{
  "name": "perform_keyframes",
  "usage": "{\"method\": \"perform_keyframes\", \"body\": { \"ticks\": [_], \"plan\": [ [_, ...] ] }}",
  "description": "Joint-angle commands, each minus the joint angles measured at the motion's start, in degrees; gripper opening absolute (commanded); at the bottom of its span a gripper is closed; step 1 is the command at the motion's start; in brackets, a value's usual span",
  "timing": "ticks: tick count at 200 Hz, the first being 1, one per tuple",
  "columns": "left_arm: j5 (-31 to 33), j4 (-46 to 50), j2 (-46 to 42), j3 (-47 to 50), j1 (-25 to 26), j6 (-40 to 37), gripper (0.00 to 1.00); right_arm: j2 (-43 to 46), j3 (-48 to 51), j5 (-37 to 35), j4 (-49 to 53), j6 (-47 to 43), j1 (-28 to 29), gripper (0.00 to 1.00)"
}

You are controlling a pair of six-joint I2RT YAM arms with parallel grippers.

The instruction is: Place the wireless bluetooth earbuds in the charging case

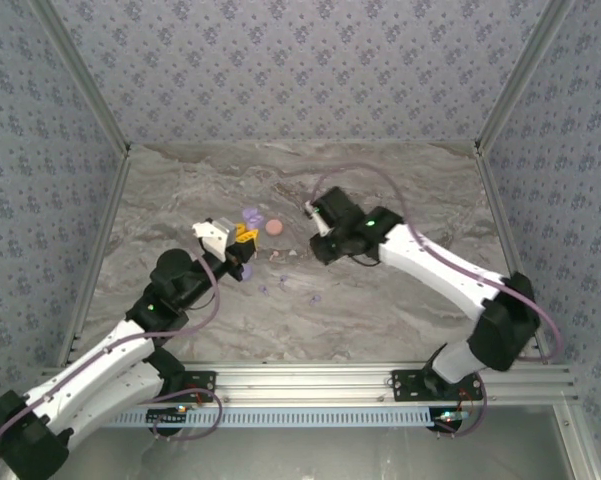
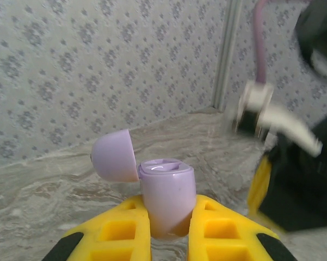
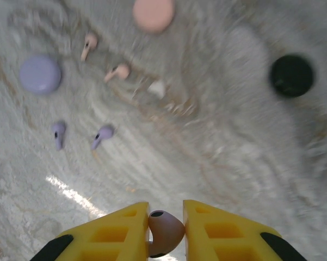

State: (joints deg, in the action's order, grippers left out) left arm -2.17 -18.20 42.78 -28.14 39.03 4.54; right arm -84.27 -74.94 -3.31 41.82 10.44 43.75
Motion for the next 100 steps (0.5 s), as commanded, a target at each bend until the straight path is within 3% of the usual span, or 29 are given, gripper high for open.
{"method": "perform_keyframes", "body": {
  "ticks": [1, 50, 100],
  "plan": [
    [-6.94, -5.10, 3.54, -3.81, 0.33, 1.26, 0.00, 5.86, 0.90, 2.38, -3.05, -7.21, -2.84, 0.24],
    [-20.71, -9.31, 13.78, -8.21, 0.31, 2.20, 0.00, 15.82, 0.80, 6.58, -7.11, -18.63, -5.20, 0.24],
    [-31.43, -15.20, 22.18, -11.58, 0.35, 5.08, 0.00, 19.31, -0.57, 11.00, -9.89, -25.87, -4.43, 0.23]
  ]
}}
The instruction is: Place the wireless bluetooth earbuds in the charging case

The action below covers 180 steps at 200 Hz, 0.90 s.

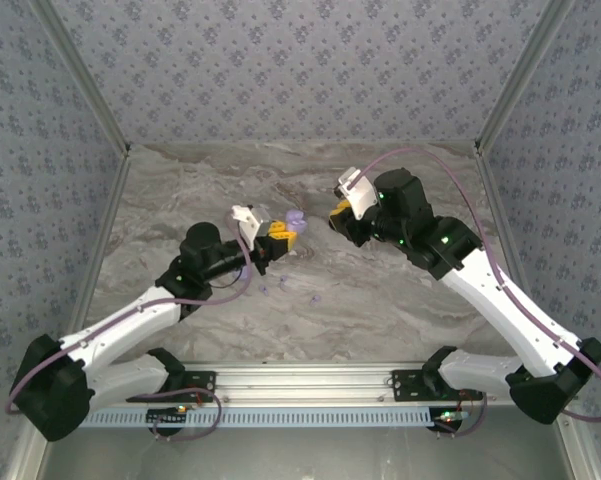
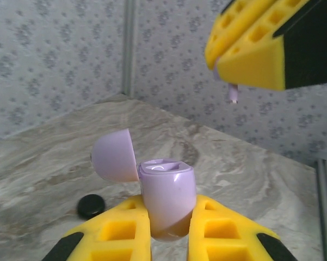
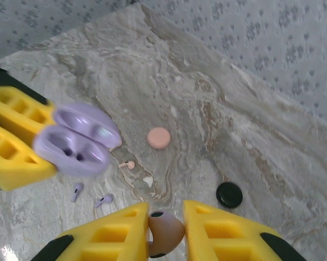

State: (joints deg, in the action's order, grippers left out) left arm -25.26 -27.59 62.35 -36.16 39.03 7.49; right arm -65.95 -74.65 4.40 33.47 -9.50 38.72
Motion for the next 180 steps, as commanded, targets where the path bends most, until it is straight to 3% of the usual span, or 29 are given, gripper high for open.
{"method": "perform_keyframes", "body": {
  "ticks": [1, 65, 180],
  "plan": [
    [-8.55, -5.89, 2.74, -3.69, 0.35, 2.16, 0.00, 1.00, -0.85, 3.26, -1.56, -6.04, 0.63, 0.23],
    [-15.41, -9.05, 8.21, -7.03, 0.35, 4.51, 0.00, 1.29, -0.59, 4.04, -3.60, -9.27, 2.27, 0.24],
    [-16.14, -9.32, 8.93, -7.25, 0.44, 5.26, 0.00, -0.91, 0.06, 3.59, -5.02, -9.74, 4.02, 0.24]
  ]
}}
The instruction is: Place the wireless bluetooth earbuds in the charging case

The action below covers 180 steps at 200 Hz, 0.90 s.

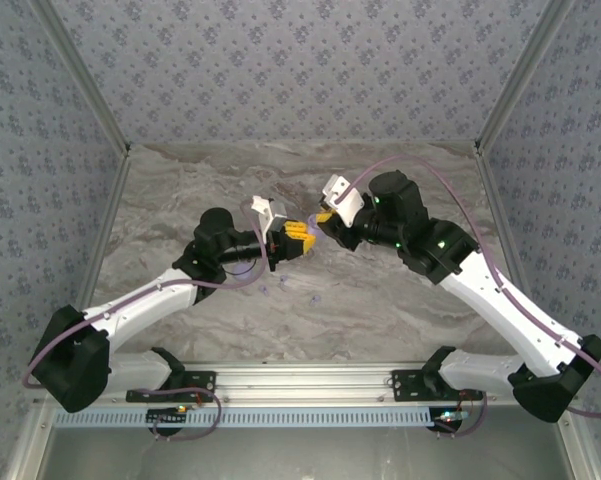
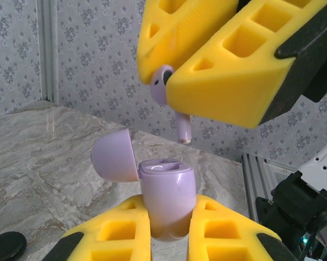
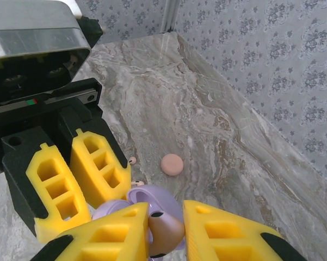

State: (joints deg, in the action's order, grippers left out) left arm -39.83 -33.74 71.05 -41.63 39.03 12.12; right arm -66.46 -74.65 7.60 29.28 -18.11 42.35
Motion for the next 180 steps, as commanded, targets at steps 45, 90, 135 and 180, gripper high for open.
{"method": "perform_keyframes", "body": {
  "ticks": [45, 90, 135, 180],
  "plan": [
    [-1.67, -3.35, 0.23, -1.63, 0.42, 0.62, 0.00, -0.60, 0.74, -1.13, -0.51, -1.62, 0.63, 0.24],
    [-1.72, -3.27, 0.23, -1.78, 0.43, 0.62, 0.00, -1.22, 1.04, -1.44, -0.39, -2.01, 0.98, 0.24],
    [-1.48, -3.10, 0.32, -1.90, 0.39, 0.62, 0.00, -1.62, 1.17, -0.99, 0.08, -2.19, 1.17, 0.24],
    [-1.35, -3.92, 0.32, -1.79, 0.44, 0.97, 0.00, -1.56, 1.40, 0.58, 0.59, -2.06, 1.16, 0.24]
  ]
}}
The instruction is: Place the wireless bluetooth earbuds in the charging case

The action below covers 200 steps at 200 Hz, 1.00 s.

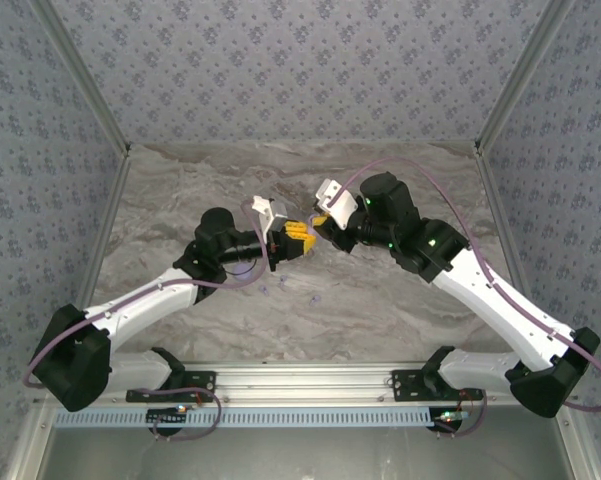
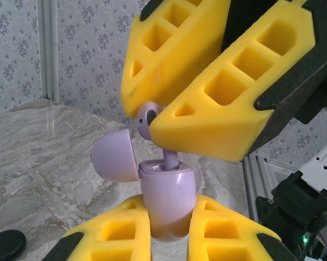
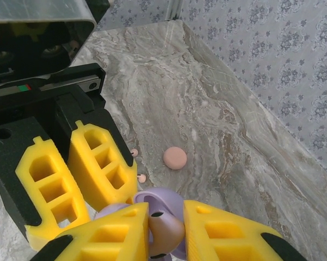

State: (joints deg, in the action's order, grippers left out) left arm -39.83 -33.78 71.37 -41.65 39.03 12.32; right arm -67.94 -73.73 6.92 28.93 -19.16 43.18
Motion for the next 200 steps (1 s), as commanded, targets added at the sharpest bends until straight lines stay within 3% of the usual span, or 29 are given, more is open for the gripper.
{"method": "perform_keyframes", "body": {
  "ticks": [1, 48, 98, 137, 200],
  "plan": [
    [-1.33, -3.90, 0.04, -1.77, 0.44, 0.78, 0.00, -0.04, 0.50, 1.30, 0.95, -0.99, 0.33, 0.24],
    [-1.29, -4.62, 0.17, -1.53, 0.39, 1.13, 0.00, -0.09, -0.30, 4.17, 1.62, -1.34, 0.08, 0.28],
    [-0.67, -6.41, 0.25, -0.87, 0.39, 1.57, 0.00, -0.09, -5.33, 8.02, 2.53, 2.66, -2.33, 0.40],
    [2.72, -9.15, 0.00, 0.75, 0.47, 1.85, 0.00, 1.13, -7.96, 10.79, 2.55, 11.79, -7.59, 0.56],
    [12.37, -9.55, -3.78, 5.19, 0.57, -1.13, 0.00, 2.55, -2.65, 9.85, 5.15, 25.31, -13.11, 0.58]
  ]
}}
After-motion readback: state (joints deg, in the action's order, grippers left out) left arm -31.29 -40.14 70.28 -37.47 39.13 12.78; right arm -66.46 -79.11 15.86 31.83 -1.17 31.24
